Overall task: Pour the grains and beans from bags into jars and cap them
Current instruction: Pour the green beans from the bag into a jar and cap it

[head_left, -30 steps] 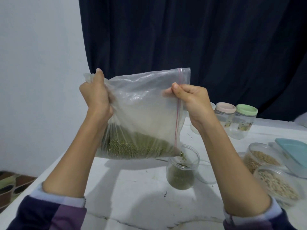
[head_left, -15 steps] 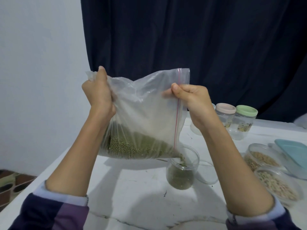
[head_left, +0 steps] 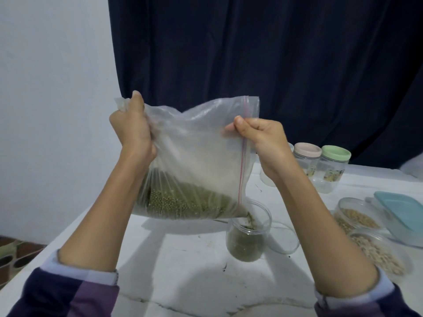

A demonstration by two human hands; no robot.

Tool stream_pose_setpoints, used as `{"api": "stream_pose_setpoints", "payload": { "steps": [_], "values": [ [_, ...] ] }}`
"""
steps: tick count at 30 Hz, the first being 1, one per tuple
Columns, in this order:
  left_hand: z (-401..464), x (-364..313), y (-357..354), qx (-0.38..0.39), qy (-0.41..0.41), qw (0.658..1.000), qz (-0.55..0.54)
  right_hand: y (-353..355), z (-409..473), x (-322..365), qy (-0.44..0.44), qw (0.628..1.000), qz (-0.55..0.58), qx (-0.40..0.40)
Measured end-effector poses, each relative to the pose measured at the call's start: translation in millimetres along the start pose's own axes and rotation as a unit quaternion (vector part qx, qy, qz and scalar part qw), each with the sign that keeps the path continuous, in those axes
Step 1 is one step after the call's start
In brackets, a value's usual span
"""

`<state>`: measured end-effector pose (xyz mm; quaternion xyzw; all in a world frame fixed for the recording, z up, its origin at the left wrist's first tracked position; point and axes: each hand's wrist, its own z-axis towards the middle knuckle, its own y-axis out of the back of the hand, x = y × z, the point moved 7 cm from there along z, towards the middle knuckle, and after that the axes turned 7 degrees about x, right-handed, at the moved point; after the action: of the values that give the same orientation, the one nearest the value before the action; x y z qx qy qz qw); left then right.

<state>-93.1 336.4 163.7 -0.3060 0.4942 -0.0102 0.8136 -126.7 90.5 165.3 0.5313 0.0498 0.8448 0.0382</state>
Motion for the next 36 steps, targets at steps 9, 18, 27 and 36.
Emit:
{"api": "stream_pose_setpoints", "payload": {
  "steps": [9,18,27,36],
  "values": [
    [-2.6,-1.4,-2.6,-0.001,-0.006,1.000,0.000,4.0,-1.5,-3.3,-0.021,0.999,0.025,-0.015],
    [-3.0,-2.7,-2.2,0.003,-0.013,1.000,0.000,0.8,-1.6,-1.9,-0.006,1.000,0.022,-0.020],
    [-4.2,-6.6,-1.7,0.000,-0.016,1.000,-0.005,2.4,-3.5,0.6,0.000,0.999,0.033,-0.021],
    [-3.4,-6.3,-1.9,0.001,-0.014,1.000,0.003,-0.7,-3.2,0.5,-0.008,1.000,0.013,0.000]
  ]
}}
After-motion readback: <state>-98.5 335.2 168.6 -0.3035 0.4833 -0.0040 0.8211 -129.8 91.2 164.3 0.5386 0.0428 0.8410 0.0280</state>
